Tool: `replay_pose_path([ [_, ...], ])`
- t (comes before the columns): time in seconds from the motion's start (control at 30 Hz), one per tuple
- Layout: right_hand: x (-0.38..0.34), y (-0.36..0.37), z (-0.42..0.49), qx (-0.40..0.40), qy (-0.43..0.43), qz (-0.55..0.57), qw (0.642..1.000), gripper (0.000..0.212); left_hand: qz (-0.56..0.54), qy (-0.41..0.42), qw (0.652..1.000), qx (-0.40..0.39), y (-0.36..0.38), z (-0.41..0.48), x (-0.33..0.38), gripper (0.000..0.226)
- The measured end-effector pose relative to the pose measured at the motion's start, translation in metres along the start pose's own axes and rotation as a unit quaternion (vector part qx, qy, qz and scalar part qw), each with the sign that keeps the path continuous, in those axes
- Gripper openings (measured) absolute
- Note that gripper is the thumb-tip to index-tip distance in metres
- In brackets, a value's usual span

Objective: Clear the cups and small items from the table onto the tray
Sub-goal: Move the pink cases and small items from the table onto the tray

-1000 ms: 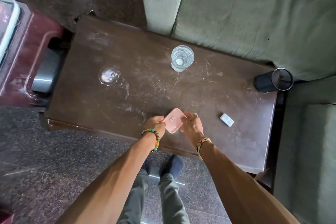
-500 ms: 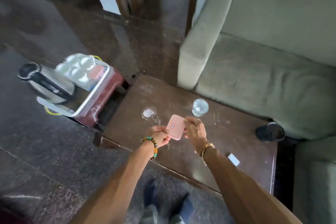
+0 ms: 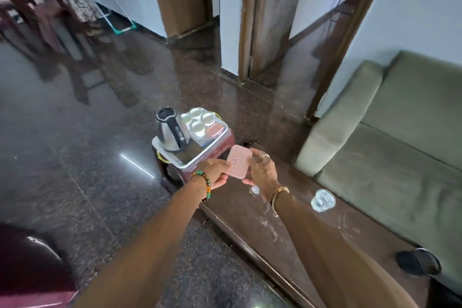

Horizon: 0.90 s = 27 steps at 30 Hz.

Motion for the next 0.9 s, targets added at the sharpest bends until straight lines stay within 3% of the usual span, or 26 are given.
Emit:
replay_pose_path([
  [0.4,-0.025,0.183,-0.023,-0.04,-0.023,-0.028,0.999,0.032,-0.042,0.042,0.998,0.034,-0.179,-0.004,0.053,0.013],
  [0.53,-0.042,0.234,-0.016,-0.059,-0.04,-0.062,0.996,0.025,-0.081,0.052,0.993,0.069,-0.225,0.004,0.075,0.01],
  [0.77,-0.05,0.303,0.014,-0.093,-0.043,-0.089,0.991,0.017,-0.063,0.061,0.991,0.105,-0.276,0.027,0.103,0.01],
  [0.9,-0.075,0.327,0.045,-0.108,-0.037,-0.046,0.992,0.012,-0.064,0.072,0.99,0.107,-0.283,0.048,0.142,0.012],
])
Point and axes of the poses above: each hand's wrist, its own z-axis towards the middle knuckle, its own y-axis out of the palm, x = y × z, the point moved 1 cm from there along z, towards the middle knuckle, and after that the axes turned 2 degrees about x, right-handed, at the moved point
